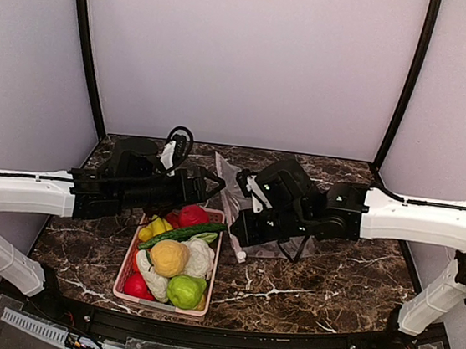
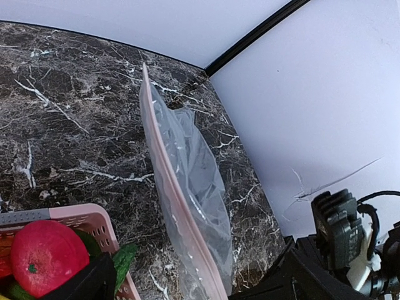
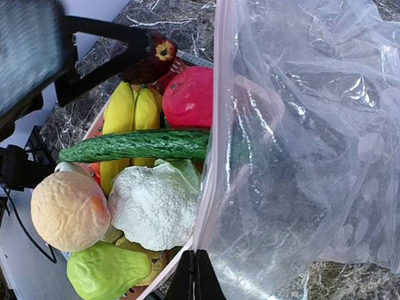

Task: Place the food in the zip-top bag and seal the zipper
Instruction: Pass from the right arm to the left, then pass from the left arm to the right, then pass from the right arm to the left

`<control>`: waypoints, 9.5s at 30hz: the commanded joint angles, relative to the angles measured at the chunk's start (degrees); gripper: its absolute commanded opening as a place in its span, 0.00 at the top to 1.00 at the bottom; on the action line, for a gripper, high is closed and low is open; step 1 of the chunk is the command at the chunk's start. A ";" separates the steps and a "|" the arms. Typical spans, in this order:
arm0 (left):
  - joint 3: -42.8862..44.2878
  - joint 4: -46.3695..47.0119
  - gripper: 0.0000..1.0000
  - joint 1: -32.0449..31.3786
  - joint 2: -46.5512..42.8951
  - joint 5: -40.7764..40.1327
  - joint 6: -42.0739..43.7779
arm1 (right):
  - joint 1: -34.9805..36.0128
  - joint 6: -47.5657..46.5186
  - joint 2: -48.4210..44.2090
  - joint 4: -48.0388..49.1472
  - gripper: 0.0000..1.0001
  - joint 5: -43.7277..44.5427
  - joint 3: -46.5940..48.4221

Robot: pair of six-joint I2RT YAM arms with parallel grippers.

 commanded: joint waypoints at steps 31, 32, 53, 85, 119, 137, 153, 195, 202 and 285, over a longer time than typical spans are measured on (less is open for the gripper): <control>0.60 2.93 0.76 -0.30 4.81 -3.30 -4.78 | 6.37 -2.81 2.27 -1.47 1.00 7.10 2.65; 0.57 3.21 0.80 -0.31 4.92 -3.07 -5.04 | 6.32 -2.64 2.28 -1.59 1.00 7.36 2.55; -2.76 4.92 0.99 0.78 -0.34 -8.02 -9.16 | 7.49 -7.83 -18.36 14.70 0.36 11.02 -19.43; -3.54 3.34 0.99 1.62 -2.41 -8.06 -9.70 | 16.61 -16.43 -0.16 26.68 0.73 22.88 -19.10; 12.94 -33.78 0.12 1.80 -4.38 -8.93 14.10 | 8.56 -14.41 -13.46 15.13 1.00 19.57 -18.19; 16.72 -26.44 0.05 -0.99 -9.67 11.81 43.90 | -1.88 -19.57 -23.19 -3.71 1.00 4.03 -10.35; 25.19 -10.02 0.05 -9.21 4.03 30.63 52.36 | -1.68 -23.28 -24.17 -13.80 1.00 -8.27 -4.43; 29.03 -13.36 0.54 -9.28 17.62 34.00 52.22 | 1.90 -24.68 -26.02 -12.12 1.00 -5.37 -2.31; 28.95 -13.92 0.68 -9.28 18.04 35.50 51.93 | 1.87 -24.70 -26.10 -12.18 1.00 -3.09 -2.43; 29.34 -23.01 0.99 -9.19 17.47 27.64 56.07 | -1.74 -16.86 -21.13 -16.61 1.00 20.53 -2.63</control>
